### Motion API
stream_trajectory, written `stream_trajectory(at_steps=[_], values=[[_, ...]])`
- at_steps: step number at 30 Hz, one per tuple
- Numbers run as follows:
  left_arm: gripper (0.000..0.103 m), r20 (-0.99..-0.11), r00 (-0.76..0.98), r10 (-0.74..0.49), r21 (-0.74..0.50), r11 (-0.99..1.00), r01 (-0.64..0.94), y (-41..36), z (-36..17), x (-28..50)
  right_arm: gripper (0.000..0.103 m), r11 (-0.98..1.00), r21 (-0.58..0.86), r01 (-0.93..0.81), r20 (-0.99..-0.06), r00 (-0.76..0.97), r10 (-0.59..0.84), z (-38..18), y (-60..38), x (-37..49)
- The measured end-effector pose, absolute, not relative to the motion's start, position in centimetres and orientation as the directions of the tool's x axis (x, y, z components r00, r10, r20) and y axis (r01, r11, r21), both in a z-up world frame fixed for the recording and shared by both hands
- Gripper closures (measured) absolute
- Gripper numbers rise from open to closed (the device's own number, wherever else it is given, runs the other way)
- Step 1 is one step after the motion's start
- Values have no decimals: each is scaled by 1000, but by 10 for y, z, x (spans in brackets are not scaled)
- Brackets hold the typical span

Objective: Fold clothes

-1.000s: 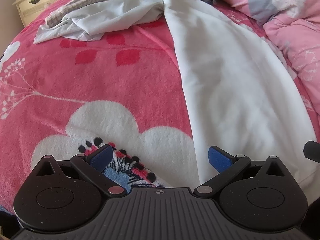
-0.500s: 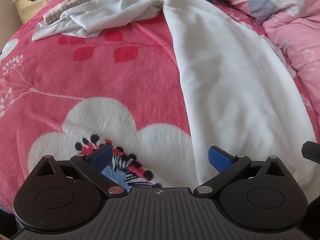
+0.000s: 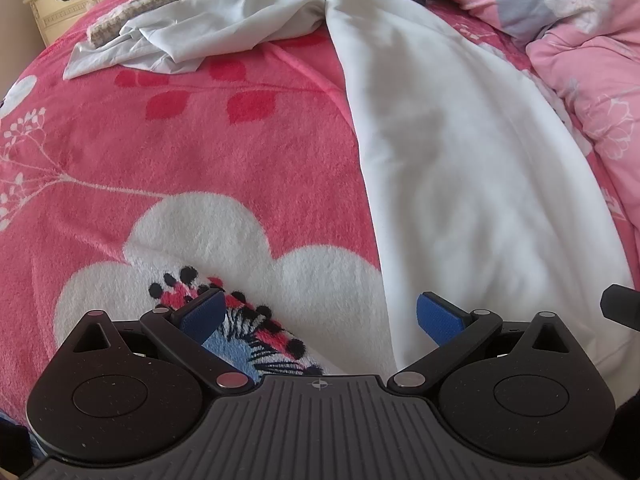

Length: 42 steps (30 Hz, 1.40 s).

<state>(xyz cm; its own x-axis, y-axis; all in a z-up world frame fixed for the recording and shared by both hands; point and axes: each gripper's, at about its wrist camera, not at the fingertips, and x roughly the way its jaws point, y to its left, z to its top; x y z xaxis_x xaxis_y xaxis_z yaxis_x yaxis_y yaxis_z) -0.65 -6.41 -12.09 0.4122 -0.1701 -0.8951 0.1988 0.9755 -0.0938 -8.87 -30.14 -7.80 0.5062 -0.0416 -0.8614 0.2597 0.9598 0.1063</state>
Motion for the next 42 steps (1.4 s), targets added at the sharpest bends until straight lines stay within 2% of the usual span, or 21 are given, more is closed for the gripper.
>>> stream_trajectory(at_steps=[18,26,33,42], values=[[0,-893,408,-189,-111,972,207,-64,-121,-7,0,959,106,264,-862,505,-44,-79,-301,-89],[0,-852,470,-232,-132,963,237,-63,-114,3,0,970,96,222,-844,535,-39,-72,-307,-73],[0,-776,578,-252,-112,957,266,-68,-97,52,0,991,78,112,-795,606,-6,-58,-318,-13],[0,-699,622,-351,-192,931,310,-79,-99,143,0,991,126,-53,-642,757,122,-64,-345,98]])
